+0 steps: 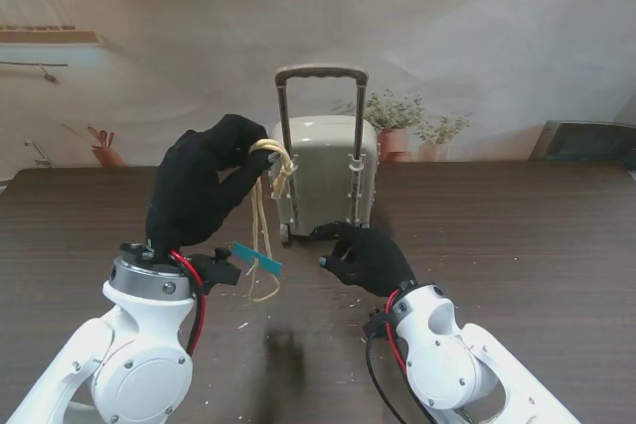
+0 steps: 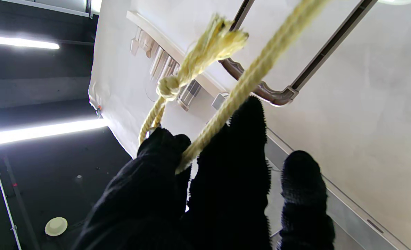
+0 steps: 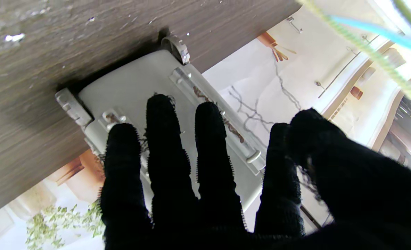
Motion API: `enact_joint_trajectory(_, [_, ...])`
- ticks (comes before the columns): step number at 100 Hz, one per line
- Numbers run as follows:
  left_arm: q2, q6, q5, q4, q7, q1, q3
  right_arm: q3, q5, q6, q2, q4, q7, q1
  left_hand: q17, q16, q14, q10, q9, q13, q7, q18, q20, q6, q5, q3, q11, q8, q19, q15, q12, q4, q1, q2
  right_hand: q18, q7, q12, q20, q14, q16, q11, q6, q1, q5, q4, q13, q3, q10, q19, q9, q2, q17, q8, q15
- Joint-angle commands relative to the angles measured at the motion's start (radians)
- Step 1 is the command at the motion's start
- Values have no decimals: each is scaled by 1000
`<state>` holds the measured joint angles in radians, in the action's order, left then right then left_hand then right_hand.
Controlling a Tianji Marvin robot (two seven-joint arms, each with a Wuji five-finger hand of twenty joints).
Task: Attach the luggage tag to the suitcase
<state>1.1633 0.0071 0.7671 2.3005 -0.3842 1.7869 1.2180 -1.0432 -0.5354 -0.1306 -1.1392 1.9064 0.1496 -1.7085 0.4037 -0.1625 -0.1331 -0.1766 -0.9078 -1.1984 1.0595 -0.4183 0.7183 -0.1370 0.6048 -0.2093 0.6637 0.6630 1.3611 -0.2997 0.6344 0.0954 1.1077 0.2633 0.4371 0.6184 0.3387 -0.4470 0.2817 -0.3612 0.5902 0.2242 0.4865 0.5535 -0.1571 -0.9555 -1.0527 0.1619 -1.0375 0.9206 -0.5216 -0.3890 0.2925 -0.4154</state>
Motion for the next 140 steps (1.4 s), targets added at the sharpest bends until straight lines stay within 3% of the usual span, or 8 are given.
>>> enact_joint_trajectory(1, [1, -8, 11, 22, 9, 11, 5, 12, 9, -4, -5, -16, -23, 18, -8, 13, 21, -34, 2, -9, 14, -34, 16, 57, -6, 28, 9, 15, 2, 11, 9, -17, 67, -34, -18, 11, 11, -3, -21, -16, 10, 39, 11, -37, 25, -10, -34, -23, -13, 27, -14, 12, -24, -17])
enact_joint_trajectory(30, [1, -1, 21, 37, 13, -6, -7, 32, 11, -3, 12, -24, -103, 42, -7, 14, 20, -36, 3, -8, 12, -33, 16, 57, -5, 31, 7, 14, 2, 12, 7, -18, 69, -34, -42, -6, 15, 3, -43, -11, 9, 27, -50, -104, 21, 23, -65, -51, 10, -20, -102, 39, -49, -2])
enact_joint_trajectory(59, [1, 19, 22, 37, 24, -47, -42, 36, -6, 6, 35, -2, -182, 7, -7, 13, 23, -35, 0, -10, 11, -33, 16, 57, -5, 35, 8, 14, 2, 11, 6, -19, 69, -34, -50, 21, 16, 5, -50, -10, 15, 18, -17, -40, 23, 28, -97, -60, 26, -25, -135, 45, -48, 1])
enact_joint_trajectory(107, [5, 33, 9, 28, 19, -73, -62, 106, 48, -35, 10, -62, -122, 65, -2, 13, 22, -36, 1, -11, 7, -30, 15, 57, -4, 40, 8, 12, 3, 10, 3, -22, 71, -36, -44, 68, 25, -7, -53, -15, 35, -20, 7, 112, 23, -6, -112, -58, 11, 15, -140, 11, -31, -14])
enact_joint_trajectory(110, [6, 34, 9, 26, 18, -77, -63, 106, 51, -38, 10, -61, -122, 65, -2, 13, 22, -37, 1, -11, 7, -30, 15, 57, -4, 40, 8, 12, 3, 10, 3, -22, 71, -36, -42, 155, 35, -9, -54, -16, 45, -16, 36, 151, -75, -10, -93, -58, 9, 23, -161, 9, -77, -19])
enact_joint_trajectory(112, [6, 35, 7, 24, 18, -80, -64, 106, 53, -41, 10, -59, -124, 65, -2, 13, 22, -35, 1, -11, 6, -30, 15, 56, -4, 41, 8, 11, 3, 10, 3, -22, 71, -36, -41, 211, 39, -10, -55, -16, 48, -9, 52, 168, -103, -12, -79, -59, 9, 28, -173, 7, -89, -20])
enact_joint_trajectory(123, [9, 40, -3, 15, 15, -95, -66, 99, 38, -51, 10, -48, -115, 52, -2, 13, 22, -36, 2, -11, 5, -30, 15, 56, -3, 41, 8, 11, 3, 10, 3, -22, 73, -36, -27, 423, 78, -15, -56, -23, 107, 17, 92, 281, -127, -46, -59, -63, -12, 76, -188, -22, 16, -41])
enact_joint_trajectory(140, [11, 45, -11, 0, 11, -115, -64, 62, 8, -41, 5, 0, -67, -1, 6, 13, 19, -42, -6, -17, -8, -34, 14, 48, 9, 42, 7, -5, 4, 7, -1, -25, 75, -31, -16, 483, 204, -34, -45, -44, 266, -35, 84, 370, -130, -83, -68, -60, -79, 134, -172, -54, 189, -101])
